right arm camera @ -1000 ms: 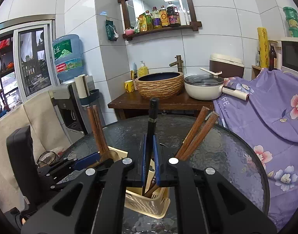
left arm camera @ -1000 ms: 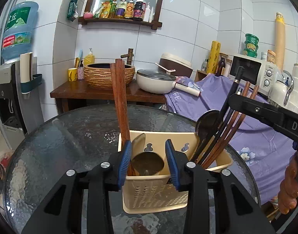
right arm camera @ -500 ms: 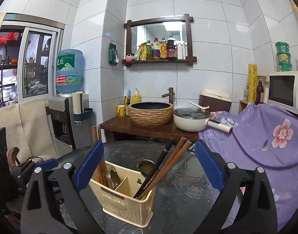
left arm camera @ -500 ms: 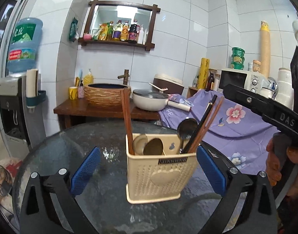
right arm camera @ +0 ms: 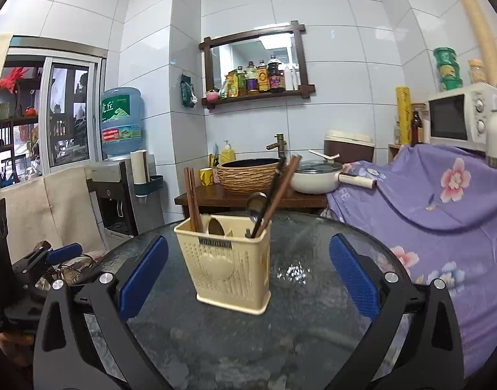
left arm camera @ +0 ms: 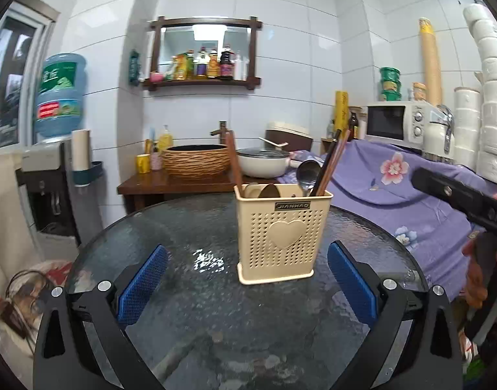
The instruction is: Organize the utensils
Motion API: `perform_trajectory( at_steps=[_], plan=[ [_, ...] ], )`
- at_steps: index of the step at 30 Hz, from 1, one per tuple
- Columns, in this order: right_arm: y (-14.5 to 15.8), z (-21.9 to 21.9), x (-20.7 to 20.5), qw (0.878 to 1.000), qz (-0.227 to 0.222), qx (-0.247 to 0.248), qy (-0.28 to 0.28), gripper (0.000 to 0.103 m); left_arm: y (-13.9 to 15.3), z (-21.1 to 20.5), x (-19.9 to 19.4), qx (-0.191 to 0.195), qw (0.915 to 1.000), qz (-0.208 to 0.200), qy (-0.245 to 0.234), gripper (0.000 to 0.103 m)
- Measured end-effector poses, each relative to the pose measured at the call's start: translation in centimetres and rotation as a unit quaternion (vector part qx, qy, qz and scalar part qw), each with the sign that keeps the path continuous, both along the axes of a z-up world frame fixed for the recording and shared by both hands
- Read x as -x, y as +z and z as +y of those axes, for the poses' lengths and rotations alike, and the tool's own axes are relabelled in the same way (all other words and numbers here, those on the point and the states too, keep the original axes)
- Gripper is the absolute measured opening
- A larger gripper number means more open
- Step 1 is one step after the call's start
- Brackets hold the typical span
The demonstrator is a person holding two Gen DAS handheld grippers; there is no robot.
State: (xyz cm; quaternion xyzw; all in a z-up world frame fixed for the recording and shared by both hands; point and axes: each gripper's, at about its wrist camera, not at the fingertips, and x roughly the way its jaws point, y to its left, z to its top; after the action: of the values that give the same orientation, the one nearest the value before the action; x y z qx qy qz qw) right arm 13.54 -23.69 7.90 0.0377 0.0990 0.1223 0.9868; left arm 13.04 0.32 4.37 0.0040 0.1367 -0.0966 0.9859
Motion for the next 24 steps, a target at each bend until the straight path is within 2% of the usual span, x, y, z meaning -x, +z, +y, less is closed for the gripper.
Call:
perform_trajectory(
  at_steps=[6,9,13,16,20,24],
  plan=[
    [-2.9,-0.9,5.2,1.000,0.010,0.000,-0.011,0.097,-1.1,0.4,3.9,0.006,0.9999,0.010,0.009,0.097],
    [-3.9,-0.9,7.6,1.000,0.009,-0.004,-0.010,0.098,-0.9,0.6,6.3,0.003,0.9996,-0.004,0.027,0.097],
    [-4.1,0.0,10.3,1.000,-0.007,0.026,-0.005,0.098,-0.5,0.8,9.1,-0.004,0.9990,-0.024,0.037,0.097],
    [-3.6,0.9,12.3,0.999,-0.028,0.029,0.015,0.097,-0.1,0.6,10.3,-0.006,0.9989,-0.030,0.037,0.097],
    [-3.2,2.1,13.6,0.998,-0.041,0.039,0.034,0.097,0.3,0.2,11.1,-0.002,0.9991,-0.036,0.024,0.097],
    [-3.1,2.9,14.0,0.997,-0.047,0.047,0.037,0.098,0.4,-0.1,11.4,-0.009,0.9986,-0.042,0.032,0.097]
  ],
)
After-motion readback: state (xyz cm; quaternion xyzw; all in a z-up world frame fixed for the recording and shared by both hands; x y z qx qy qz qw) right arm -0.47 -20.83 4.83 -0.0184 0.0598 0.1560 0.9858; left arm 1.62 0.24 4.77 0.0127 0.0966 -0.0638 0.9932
